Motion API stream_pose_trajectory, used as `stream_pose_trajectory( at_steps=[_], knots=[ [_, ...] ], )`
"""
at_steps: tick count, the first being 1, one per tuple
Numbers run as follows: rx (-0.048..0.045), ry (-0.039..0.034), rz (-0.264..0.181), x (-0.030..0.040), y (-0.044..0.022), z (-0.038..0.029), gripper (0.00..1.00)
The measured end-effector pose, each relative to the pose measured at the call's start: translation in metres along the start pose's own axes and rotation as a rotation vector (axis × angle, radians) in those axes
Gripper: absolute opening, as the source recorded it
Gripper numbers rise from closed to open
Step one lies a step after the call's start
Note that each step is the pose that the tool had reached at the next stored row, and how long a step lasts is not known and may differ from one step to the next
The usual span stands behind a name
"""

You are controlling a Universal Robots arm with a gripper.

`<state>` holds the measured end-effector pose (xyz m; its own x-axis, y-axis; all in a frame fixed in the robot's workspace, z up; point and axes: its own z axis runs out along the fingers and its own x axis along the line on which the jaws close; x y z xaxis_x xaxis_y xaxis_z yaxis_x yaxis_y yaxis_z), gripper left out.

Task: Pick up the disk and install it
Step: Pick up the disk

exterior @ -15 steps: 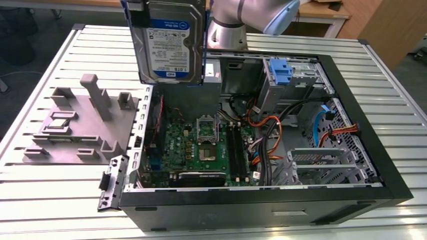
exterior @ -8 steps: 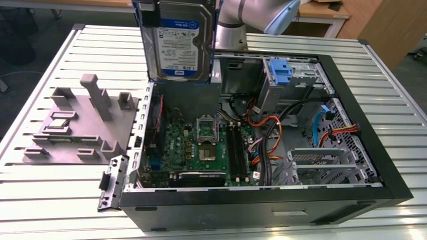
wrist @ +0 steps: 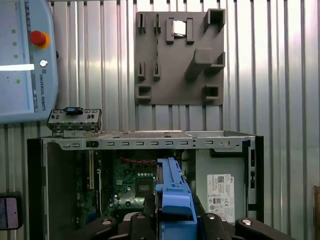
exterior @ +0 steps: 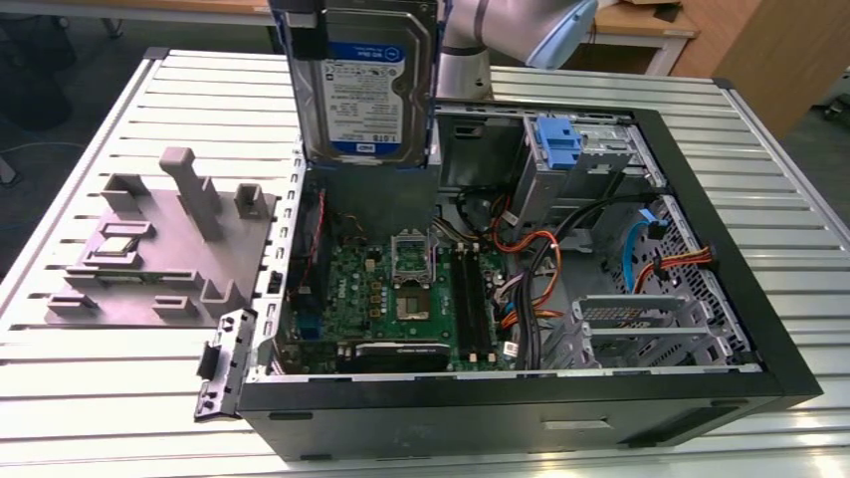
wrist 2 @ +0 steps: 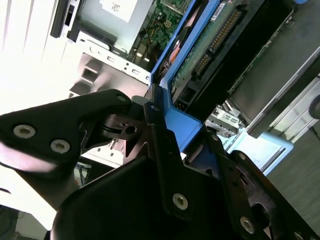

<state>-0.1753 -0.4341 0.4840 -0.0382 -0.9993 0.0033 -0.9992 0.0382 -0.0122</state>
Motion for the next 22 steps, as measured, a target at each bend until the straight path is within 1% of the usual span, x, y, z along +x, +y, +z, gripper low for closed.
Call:
stream_pose_trajectory(
  at_steps=[2,4,11,22],
  knots=[
    [0.0096,-0.0003,0.000,-0.0001,-0.0037,0.0007,0.37],
    [0.0128,-0.0006,0.000,-0.0002,-0.0110,0.0018,0.37],
    [0.0129,-0.0005,0.000,-0.0006,-0.0422,0.0045,0.37],
    [0.0034,-0.0001,0.000,-0.0015,-0.0818,0.0067,0.37]
  ],
)
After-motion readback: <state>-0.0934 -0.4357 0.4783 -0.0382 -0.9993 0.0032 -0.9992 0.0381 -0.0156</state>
